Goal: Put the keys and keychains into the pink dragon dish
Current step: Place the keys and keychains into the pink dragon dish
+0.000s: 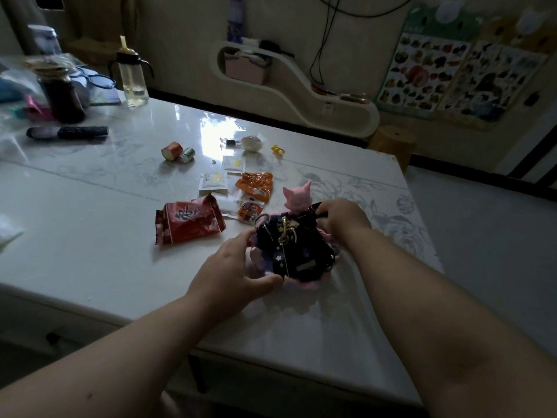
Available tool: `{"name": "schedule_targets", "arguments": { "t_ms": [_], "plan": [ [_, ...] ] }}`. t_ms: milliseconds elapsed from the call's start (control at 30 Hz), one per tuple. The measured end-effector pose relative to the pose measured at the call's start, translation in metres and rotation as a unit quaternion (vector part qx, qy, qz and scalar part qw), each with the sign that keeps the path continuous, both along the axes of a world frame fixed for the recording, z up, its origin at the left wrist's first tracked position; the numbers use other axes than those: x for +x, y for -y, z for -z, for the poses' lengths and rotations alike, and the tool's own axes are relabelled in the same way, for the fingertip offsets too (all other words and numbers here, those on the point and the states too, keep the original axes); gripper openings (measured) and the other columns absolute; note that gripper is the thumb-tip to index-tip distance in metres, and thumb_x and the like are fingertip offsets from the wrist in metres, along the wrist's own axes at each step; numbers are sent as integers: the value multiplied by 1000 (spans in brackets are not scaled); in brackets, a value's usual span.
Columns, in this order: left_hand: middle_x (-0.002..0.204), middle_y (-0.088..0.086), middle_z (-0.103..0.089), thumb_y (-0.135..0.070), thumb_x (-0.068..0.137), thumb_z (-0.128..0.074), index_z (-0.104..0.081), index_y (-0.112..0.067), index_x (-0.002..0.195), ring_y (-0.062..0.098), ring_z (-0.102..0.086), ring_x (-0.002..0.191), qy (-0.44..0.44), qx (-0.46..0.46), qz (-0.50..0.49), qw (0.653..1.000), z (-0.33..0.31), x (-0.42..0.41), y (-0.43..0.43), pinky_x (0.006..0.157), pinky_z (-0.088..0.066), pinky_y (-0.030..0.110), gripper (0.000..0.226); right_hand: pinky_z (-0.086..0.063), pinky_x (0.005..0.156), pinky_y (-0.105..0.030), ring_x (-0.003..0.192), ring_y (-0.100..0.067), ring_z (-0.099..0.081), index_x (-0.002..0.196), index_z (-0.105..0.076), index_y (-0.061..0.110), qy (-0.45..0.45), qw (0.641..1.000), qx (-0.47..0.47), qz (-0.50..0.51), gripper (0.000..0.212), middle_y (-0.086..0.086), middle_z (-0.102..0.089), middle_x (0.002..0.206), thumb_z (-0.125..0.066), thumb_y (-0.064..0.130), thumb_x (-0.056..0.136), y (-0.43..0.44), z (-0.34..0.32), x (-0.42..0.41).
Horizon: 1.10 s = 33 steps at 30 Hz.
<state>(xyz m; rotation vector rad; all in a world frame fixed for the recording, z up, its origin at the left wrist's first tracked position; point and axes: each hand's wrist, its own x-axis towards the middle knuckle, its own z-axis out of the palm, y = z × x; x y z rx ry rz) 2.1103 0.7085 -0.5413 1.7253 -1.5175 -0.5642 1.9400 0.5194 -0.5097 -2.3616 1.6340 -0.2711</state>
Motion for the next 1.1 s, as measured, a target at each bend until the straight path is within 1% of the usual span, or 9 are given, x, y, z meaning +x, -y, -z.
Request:
{"name": "schedule_targets", "arguments": {
  "t_ms": [100,200,367,533,667,800,900,1000,1100],
  "plan": [
    [119,-2,-57,-63,57,-66,-39,-39,126,18,-57,97,2,0,0,1000,1,0,0,80,-51,43,77,-36,63,-27,80,-25,-58,84,-70,19,21,999,-27,25,11,-9,-69,90,-62,26,81,-6,3,-6],
    [118,-2,-58,-61,58,-68,-40,-39,125,18,-57,97,8,-3,-4,1000,1,0,1,79,-51,41,76,-35,61,-28,73,-22,-55,74,-66,20,125,989,-36,73,12,-5,-65,79,-61,28,81,-16,2,-24],
    [120,0,-58,-58,59,-70,-41,-38,125,19,-56,100,7,-3,-6,1000,1,0,2,80,-48,38,75,-42,60,-30,71,-23,-60,73,-64,19,319,938,-44,131,16,-5,-67,76,-62,30,85,-47,-18,-58],
    [125,5,-56,-56,61,-71,-38,-33,129,22,-54,103,10,6,-6,1000,1,0,2,78,-46,35,79,-52,72,-39,78,-23,-66,80,-62,16,427,894,-16,133,16,-5,-71,86,-54,24,92,-82,-65,-76],
    [125,5,-56,-58,60,-71,-39,-34,128,21,-53,104,8,12,-9,1000,0,-1,1,76,-43,33,79,-57,57,-32,71,-17,-71,85,-55,18,503,857,35,107,12,-4,-72,86,-50,22,95,-107,-103,-70],
    [123,6,-56,-59,58,-69,-38,-37,127,21,-53,99,2,13,-5,1000,-1,0,0,73,-42,33,79,-59,58,-35,72,-20,-72,91,-54,14,524,844,97,58,11,-8,-72,86,-49,21,95,-119,-120,-44],
    [124,6,-56,-59,58,-69,-39,-37,127,22,-53,102,-1,13,-3,1000,-2,0,0,75,-42,33,78,-58,62,-38,79,-23,-71,95,-54,11,503,855,120,33,12,-11,-71,92,-48,22,95,-123,-119,-17],
    [126,4,-55,-57,60,-70,-39,-36,126,22,-53,105,-1,14,-3,1000,-2,-1,-1,77,-43,34,76,-59,58,-35,75,-21,-72,94,-54,11,501,853,146,18,12,-13,-70,93,-49,21,95,-123,-114,11],
    [124,3,-56,-56,60,-70,-41,-36,125,21,-54,102,-6,11,0,1000,-1,0,0,77,-44,34,74,-59,73,-48,88,-32,-69,88,-54,13,490,858,155,18,12,-18,-68,100,-52,23,94,-119,-105,34]
  ]
}}
